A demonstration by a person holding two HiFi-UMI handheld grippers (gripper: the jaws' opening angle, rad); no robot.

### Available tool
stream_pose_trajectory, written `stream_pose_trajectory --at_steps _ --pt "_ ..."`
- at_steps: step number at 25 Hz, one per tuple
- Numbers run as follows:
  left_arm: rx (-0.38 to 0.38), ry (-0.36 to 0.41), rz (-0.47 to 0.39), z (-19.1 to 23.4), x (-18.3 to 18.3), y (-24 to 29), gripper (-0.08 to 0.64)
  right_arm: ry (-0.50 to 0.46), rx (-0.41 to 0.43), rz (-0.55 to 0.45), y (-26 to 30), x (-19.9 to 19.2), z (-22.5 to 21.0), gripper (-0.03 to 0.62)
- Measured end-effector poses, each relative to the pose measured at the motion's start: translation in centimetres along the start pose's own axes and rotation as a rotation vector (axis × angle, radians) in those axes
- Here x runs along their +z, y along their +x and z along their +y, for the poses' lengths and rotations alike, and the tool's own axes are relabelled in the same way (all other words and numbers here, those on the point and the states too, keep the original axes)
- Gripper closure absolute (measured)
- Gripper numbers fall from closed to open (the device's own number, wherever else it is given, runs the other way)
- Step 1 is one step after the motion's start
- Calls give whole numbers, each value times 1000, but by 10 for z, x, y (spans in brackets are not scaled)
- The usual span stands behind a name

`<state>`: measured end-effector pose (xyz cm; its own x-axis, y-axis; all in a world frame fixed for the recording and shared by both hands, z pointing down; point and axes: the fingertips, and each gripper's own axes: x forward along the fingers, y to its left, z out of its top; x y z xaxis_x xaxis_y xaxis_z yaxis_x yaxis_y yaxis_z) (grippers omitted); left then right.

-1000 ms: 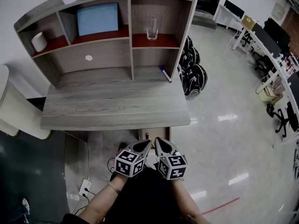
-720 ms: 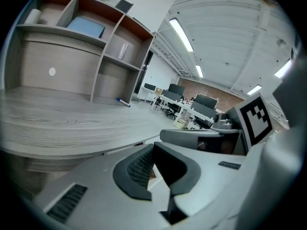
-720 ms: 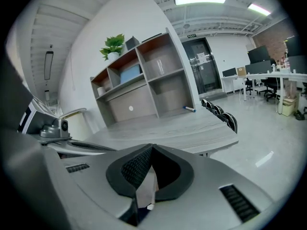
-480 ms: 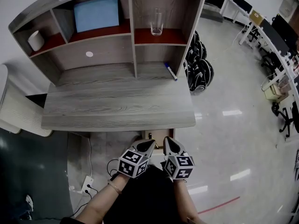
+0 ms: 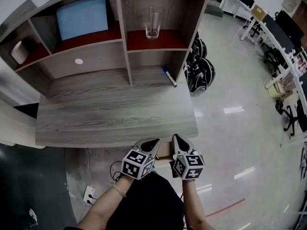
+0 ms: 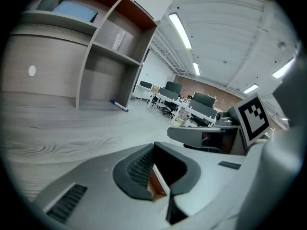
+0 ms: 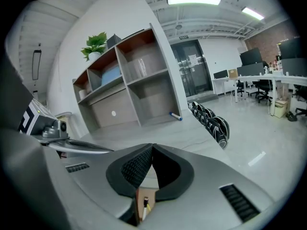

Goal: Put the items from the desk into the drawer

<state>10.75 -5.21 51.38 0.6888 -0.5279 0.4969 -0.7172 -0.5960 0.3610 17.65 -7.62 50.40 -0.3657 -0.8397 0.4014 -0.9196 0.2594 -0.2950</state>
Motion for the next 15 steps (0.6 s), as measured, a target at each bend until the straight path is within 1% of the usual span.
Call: stream_pose_trajectory --at_steps 4,8,12,15 --pt "0 8 -21 17 20 15 534 -62 3 -21 30 28 -7 588" --pt "23 22 -38 41 37 30 534 -122 16 -46 61 51 -6 588" --pt "32 40 -46 61 53 44 534 -173 19 -36 90 63 -7 588" --pt "42 26 -56 78 65 55 534 -207 11 -26 113 73 -9 586"
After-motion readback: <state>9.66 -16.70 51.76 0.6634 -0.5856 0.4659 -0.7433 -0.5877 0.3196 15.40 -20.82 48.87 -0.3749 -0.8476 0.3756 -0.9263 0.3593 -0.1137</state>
